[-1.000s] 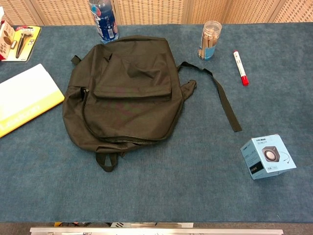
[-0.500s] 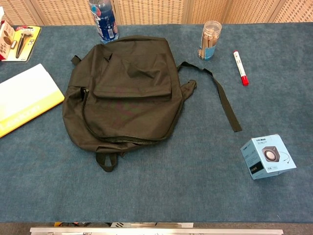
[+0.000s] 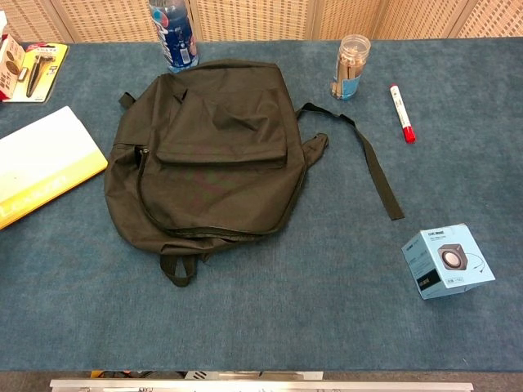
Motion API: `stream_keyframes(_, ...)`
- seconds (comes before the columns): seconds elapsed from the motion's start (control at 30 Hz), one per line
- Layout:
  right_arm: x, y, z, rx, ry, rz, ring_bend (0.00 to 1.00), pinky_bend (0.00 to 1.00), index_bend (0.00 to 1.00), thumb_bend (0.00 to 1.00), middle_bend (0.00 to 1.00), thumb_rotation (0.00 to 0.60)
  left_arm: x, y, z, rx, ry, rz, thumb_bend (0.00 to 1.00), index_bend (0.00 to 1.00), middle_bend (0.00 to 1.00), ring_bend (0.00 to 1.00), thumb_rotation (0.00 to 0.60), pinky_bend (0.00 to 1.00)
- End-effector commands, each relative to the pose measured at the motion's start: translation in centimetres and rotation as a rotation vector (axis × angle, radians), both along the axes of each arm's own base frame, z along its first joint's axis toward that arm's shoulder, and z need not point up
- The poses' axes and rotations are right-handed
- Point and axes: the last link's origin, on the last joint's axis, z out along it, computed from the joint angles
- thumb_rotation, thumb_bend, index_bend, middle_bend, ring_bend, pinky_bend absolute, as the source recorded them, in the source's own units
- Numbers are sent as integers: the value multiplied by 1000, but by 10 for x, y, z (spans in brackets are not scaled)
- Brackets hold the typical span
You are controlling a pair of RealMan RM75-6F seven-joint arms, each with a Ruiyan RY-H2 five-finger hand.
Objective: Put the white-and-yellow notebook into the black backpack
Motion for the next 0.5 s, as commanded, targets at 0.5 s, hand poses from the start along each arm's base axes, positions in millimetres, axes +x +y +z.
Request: stream_keyframes(0.5,-7,4,-2,3,-7,-9,257,468,342,270,367,600,-5,31,-55,-114,31,92,24,210,225,210,600,278)
